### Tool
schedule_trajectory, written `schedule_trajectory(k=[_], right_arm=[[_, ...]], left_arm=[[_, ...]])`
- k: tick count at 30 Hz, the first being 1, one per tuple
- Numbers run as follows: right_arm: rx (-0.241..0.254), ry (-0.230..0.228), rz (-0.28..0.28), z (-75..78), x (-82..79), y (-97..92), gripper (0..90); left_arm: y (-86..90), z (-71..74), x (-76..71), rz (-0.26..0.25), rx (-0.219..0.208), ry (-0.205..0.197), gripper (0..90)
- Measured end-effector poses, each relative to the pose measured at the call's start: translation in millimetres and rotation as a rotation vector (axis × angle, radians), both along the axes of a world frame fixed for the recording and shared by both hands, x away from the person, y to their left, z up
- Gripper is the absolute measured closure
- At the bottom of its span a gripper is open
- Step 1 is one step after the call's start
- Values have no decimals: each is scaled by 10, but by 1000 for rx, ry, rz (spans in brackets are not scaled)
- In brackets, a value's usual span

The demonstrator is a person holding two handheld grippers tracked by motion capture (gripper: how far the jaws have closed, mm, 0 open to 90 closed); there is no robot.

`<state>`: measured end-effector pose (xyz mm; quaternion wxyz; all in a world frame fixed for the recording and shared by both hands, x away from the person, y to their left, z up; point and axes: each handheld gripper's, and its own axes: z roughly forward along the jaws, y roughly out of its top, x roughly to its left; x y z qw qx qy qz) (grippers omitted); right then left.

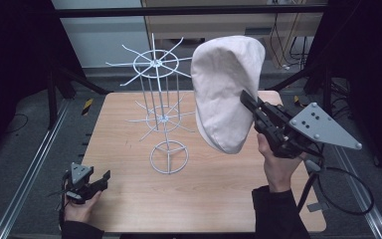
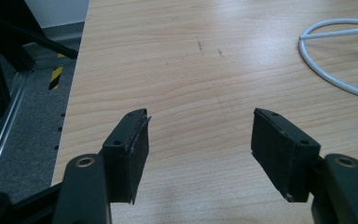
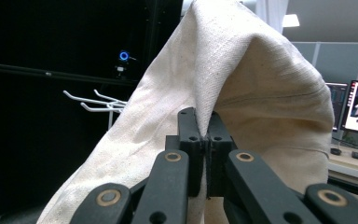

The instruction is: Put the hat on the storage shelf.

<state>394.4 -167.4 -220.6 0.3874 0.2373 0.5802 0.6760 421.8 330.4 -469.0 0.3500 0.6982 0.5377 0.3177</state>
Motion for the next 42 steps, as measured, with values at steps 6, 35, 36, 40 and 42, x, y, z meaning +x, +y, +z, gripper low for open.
schedule_trajectory(k=[6,35,36,40,42], right_arm=[[-22,0,20,60,60,134,888],[-86,95,63,-277,306,483,883],[-87,97,66,-288,310,485,882],[-94,129,74,-343,313,487,879],[-97,141,71,-366,311,485,876]], left_arm=[[13,-4,7,2,-12,2,370],[37,-16,13,14,-25,41,356],[35,-19,15,12,-27,43,356],[29,-29,24,4,-27,57,356],[28,-26,22,5,-26,55,356]])
